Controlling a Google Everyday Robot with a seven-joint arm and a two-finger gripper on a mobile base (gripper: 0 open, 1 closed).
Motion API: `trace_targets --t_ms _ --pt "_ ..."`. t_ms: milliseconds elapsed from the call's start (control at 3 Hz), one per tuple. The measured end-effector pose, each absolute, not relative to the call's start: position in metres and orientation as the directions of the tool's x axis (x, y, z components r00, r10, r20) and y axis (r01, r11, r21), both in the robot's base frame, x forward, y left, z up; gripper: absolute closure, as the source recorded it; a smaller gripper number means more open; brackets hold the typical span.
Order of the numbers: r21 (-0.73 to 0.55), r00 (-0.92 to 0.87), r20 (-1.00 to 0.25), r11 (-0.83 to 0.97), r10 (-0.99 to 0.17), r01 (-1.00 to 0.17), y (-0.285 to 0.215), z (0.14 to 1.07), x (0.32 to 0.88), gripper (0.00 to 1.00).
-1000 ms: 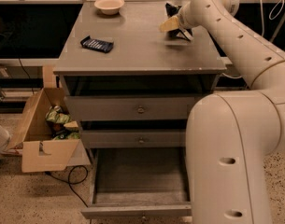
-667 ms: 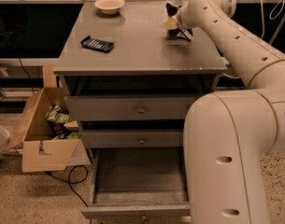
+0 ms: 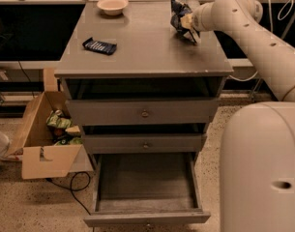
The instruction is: Place blue chip bag into bottom drawer
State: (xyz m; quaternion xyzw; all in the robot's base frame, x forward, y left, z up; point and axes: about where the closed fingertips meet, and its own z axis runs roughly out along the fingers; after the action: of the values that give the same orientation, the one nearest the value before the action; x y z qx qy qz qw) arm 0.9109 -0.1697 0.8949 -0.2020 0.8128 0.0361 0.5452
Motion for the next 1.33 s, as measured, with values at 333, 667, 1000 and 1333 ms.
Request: trace_targets --t_ms 333,667,1000,1333 --pt "-0.096 -0.243 -0.946 0.903 -0.213 -0.418 -0.196 0.932 0.870 1.00" --pt "-0.002 -0.199 -0.973 0.873 -0.114 -0.488 -0.237 0.960 0.817 1.00" --pt "0.024 -0.136 -0.988 0.793 -0.075 -0.609 -0.257 0.983 0.753 1.00" --pt "-0.019 -0.084 -0.991 0.734 -0.103 -0.679 -0.236 0.990 0.735 1.00"
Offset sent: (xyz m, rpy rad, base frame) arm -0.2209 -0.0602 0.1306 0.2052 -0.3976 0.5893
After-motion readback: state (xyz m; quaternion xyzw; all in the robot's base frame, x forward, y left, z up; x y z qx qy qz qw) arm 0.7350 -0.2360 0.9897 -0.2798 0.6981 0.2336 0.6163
